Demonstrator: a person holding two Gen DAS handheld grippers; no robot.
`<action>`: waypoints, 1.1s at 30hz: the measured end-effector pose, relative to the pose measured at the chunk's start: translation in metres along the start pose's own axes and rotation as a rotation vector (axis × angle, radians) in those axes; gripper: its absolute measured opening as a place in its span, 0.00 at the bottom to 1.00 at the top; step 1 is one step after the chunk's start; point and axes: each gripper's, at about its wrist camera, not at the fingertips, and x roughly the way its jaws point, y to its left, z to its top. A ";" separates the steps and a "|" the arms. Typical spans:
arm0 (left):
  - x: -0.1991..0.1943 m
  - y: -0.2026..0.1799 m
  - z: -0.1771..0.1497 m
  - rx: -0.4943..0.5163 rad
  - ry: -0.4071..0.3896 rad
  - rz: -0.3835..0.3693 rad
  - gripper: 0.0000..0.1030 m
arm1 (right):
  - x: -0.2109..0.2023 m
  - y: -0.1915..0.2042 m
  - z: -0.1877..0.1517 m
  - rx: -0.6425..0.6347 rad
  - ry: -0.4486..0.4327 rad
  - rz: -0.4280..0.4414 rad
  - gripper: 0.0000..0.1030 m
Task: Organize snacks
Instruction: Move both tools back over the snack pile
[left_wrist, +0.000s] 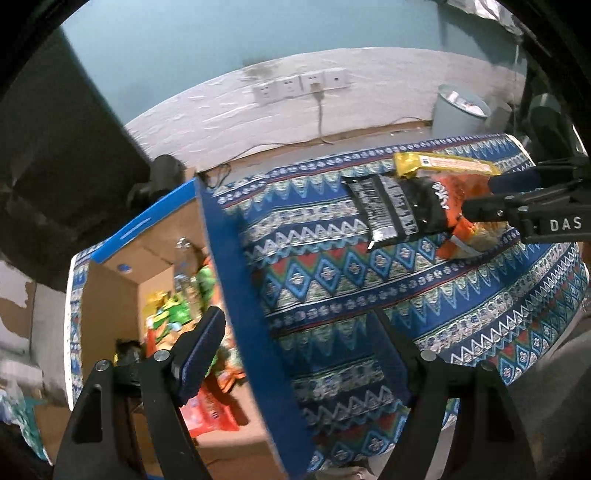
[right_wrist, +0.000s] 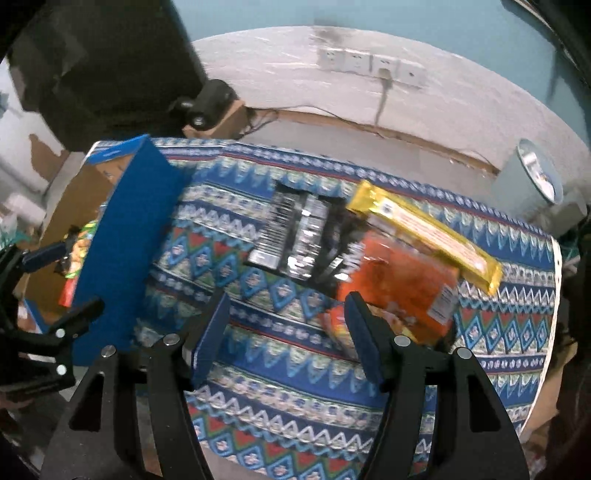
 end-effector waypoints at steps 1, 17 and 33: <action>0.002 -0.003 0.002 0.006 0.002 -0.002 0.78 | 0.003 -0.009 -0.002 0.014 0.009 -0.003 0.63; 0.053 -0.051 0.027 0.074 0.071 -0.032 0.78 | 0.045 -0.058 -0.010 0.047 0.076 0.032 0.63; 0.074 -0.074 0.028 0.127 0.114 -0.026 0.78 | 0.058 -0.069 -0.041 0.061 0.206 0.090 0.65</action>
